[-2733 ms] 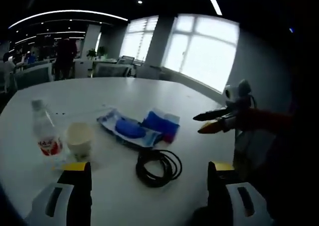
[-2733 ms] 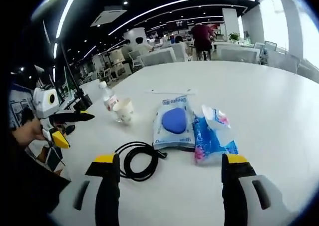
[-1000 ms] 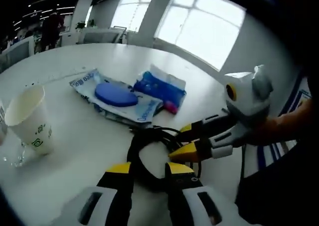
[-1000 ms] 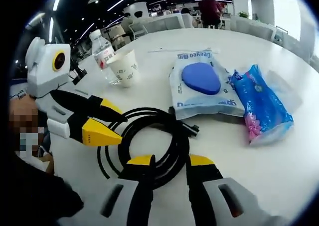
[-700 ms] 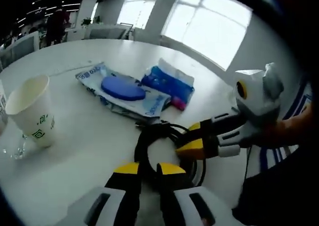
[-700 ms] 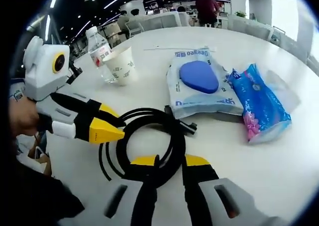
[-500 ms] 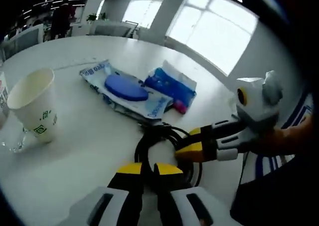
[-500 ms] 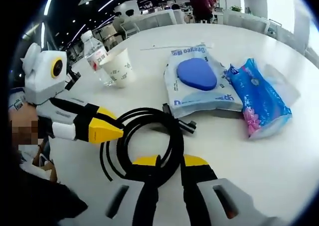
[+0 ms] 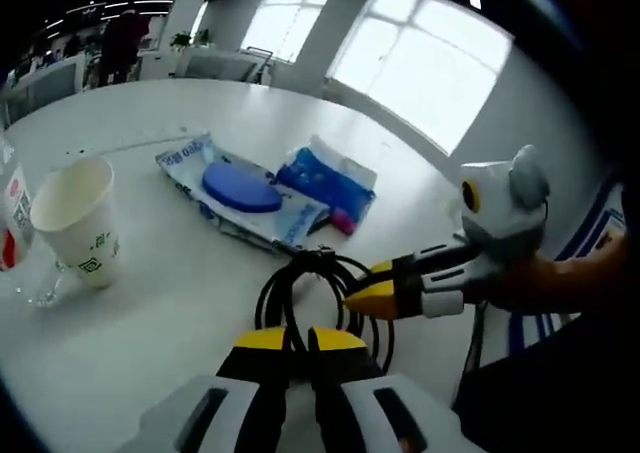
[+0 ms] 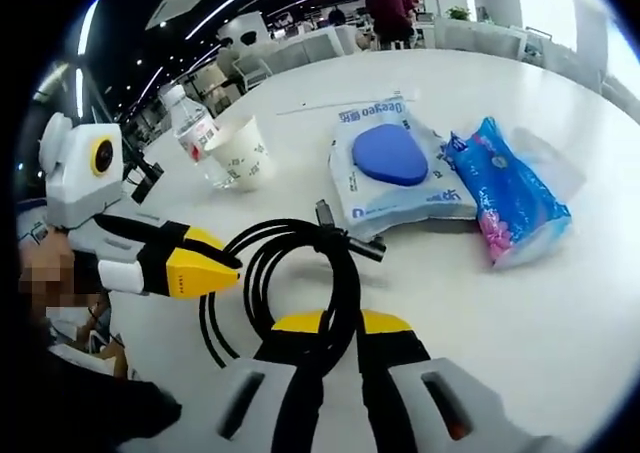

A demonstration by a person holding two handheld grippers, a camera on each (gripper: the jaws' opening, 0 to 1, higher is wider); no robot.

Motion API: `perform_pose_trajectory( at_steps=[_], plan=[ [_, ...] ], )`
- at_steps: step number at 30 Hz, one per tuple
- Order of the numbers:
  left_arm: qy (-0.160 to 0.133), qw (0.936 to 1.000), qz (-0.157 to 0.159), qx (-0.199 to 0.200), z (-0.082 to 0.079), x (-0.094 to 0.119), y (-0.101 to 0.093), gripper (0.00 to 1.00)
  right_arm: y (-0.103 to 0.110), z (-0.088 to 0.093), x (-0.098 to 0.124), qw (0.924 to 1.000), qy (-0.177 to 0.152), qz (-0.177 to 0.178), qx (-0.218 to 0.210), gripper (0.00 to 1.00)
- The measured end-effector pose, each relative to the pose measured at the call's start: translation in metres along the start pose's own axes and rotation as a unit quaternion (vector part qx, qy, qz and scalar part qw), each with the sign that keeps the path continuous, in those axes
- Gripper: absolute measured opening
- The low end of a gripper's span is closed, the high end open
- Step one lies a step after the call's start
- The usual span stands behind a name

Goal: Arrange the tabletop items into an orderly group along one side of the table until the central work area is clear of visible clutter.

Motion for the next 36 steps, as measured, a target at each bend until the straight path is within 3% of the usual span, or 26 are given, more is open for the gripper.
perform_pose_trajectory(
  at_steps=[18,25,36],
  plan=[
    [-0.045,0.9988,0.01,-0.017,-0.032,0.033,-0.018,0.05,0.013,-0.035,0.041,0.9983,-0.059,0.004,0.003,0.03],
    [-0.051,0.9976,0.028,-0.038,-0.044,0.035,-0.041,0.05,0.003,-0.035,0.06,0.9975,-0.069,0.016,-0.006,0.03],
    [-0.05,0.9949,0.06,-0.064,-0.06,0.018,-0.073,0.04,-0.021,-0.025,0.094,0.995,-0.084,0.043,-0.031,0.03]
  ],
)
Point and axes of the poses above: the point that each gripper's makers call its tool centre point, and the gripper's own axes: x roughly backward along the fingers, y roughly to its left, z roughly out of its underside, the point moved 1 cm from there along x, roughly backward along the fingers, and after that the axes turned 12 degrees about -z, right-handed, at the moved point
